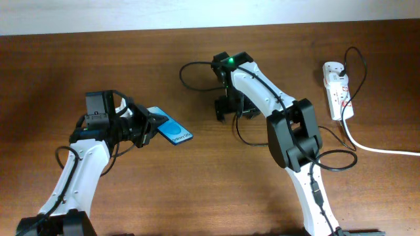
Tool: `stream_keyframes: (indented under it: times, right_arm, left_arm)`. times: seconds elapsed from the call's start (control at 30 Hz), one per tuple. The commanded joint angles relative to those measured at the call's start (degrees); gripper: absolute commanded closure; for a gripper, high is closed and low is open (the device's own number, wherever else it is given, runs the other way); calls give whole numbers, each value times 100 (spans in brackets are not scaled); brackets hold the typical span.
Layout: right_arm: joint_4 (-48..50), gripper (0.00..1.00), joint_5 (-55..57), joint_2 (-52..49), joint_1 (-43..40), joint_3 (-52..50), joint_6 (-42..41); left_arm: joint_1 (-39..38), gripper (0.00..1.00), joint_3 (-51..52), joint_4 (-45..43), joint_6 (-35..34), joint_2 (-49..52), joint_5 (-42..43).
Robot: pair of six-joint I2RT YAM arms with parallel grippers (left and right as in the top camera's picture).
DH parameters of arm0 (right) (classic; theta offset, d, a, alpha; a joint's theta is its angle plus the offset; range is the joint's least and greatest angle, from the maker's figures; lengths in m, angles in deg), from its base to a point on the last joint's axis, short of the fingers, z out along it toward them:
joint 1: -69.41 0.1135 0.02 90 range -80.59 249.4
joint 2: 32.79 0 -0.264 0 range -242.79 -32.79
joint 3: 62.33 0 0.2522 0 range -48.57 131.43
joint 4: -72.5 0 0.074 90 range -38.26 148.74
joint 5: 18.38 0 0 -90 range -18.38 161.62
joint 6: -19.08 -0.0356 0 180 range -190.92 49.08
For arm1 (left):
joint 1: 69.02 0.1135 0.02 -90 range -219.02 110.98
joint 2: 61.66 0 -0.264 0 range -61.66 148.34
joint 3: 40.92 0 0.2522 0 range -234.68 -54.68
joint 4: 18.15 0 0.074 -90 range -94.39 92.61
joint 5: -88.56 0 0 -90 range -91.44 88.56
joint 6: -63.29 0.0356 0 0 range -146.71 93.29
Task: Plug charger to phone and switch on socket
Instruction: 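Grasp the cable near its USB-C plug with the right gripper, then bring the USB-C plug toward the phone's bottom port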
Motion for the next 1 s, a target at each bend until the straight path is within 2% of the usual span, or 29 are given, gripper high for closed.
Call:
stream_keyframes:
  times: [0.0, 0.03, 0.07, 0.23, 0.33, 0.37, 0.43, 0.53, 0.63, 0.83, 0.97]
  right_arm:
    - [-13, 33, 81, 42, 26, 22, -188]
    - [-13, 42, 85, 39, 48, 22, -186]
    - [-7, 46, 170, 39, 74, 22, -190]
    - [48, 45, 1355, 37, 232, -92, -769]
    - [455, 46, 1351, 37, 380, -446, -769]
    - [546, 49, 1349, 37, 407, -560, -772]
    - [721, 61, 1351, 37, 450, -839, -772]
    - [782, 71, 1349, 37, 452, -1058, -776]
    - [785, 71, 1322, 37, 452, -1213, -922]
    - [909, 96, 1261, 37, 452, -1287, -920]
    - [828, 96, 922, 50, 446, -1134, -890]
  left_arm:
    - [13, 100, -44, -11, 50, -15, 109]
    - [13, 100, -44, -11, 50, -15, 109]
    - [13, 100, -44, -9, 50, -15, 109]
    - [13, 100, -44, -11, 50, -15, 107]
    - [13, 99, -44, -11, 50, -15, 107]
    - [13, 99, -44, -11, 50, -15, 109]
    - [13, 99, -44, -11, 50, -15, 109]
    - [13, 100, -44, -11, 50, -15, 109]
    - [13, 99, -44, -9, 50, -15, 109]
    - [13, 100, -44, -9, 50, -15, 109]
    - [13, 100, -44, 118, 50, -15, 107]
